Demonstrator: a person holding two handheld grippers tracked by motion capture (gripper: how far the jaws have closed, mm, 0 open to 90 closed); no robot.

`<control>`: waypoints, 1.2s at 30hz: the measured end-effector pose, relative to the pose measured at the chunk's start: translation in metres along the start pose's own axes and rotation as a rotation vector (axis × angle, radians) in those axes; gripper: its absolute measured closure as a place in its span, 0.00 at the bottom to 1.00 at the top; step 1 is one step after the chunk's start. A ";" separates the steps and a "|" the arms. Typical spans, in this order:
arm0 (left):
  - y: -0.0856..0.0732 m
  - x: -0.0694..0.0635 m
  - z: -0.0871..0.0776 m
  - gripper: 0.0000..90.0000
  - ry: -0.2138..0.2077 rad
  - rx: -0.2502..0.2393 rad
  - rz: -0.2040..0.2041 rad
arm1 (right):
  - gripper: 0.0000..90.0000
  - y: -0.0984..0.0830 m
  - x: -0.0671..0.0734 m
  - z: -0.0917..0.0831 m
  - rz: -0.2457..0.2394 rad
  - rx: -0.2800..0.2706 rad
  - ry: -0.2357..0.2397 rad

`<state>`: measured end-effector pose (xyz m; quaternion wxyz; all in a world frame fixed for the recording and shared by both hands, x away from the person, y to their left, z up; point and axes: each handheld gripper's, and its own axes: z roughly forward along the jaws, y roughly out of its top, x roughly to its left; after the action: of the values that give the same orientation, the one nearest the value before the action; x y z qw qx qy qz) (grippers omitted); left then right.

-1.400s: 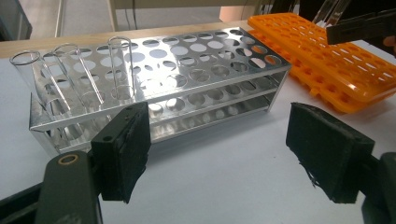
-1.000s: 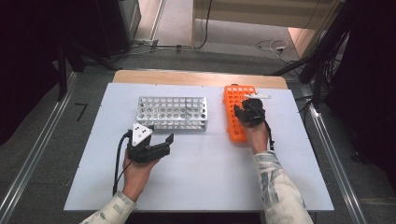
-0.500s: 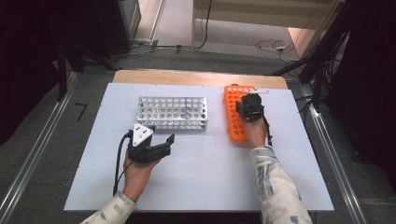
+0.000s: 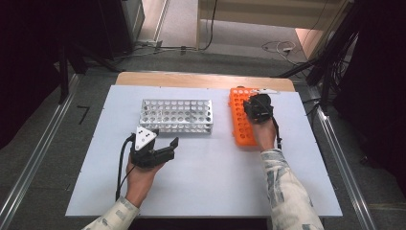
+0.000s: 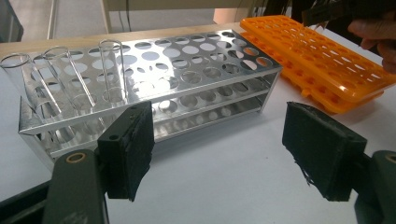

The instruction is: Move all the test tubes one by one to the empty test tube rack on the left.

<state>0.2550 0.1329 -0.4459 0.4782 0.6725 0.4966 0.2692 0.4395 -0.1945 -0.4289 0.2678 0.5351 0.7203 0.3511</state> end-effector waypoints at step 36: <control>0.002 -0.009 -0.003 0.28 -0.027 -0.008 0.015 | 0.82 -0.057 0.091 -0.085 -0.277 0.062 0.401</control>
<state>0.2504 0.1258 -0.4423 0.4855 0.6780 0.4838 0.2656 0.3161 -0.1366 -0.4236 0.1485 0.3587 0.8359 0.3880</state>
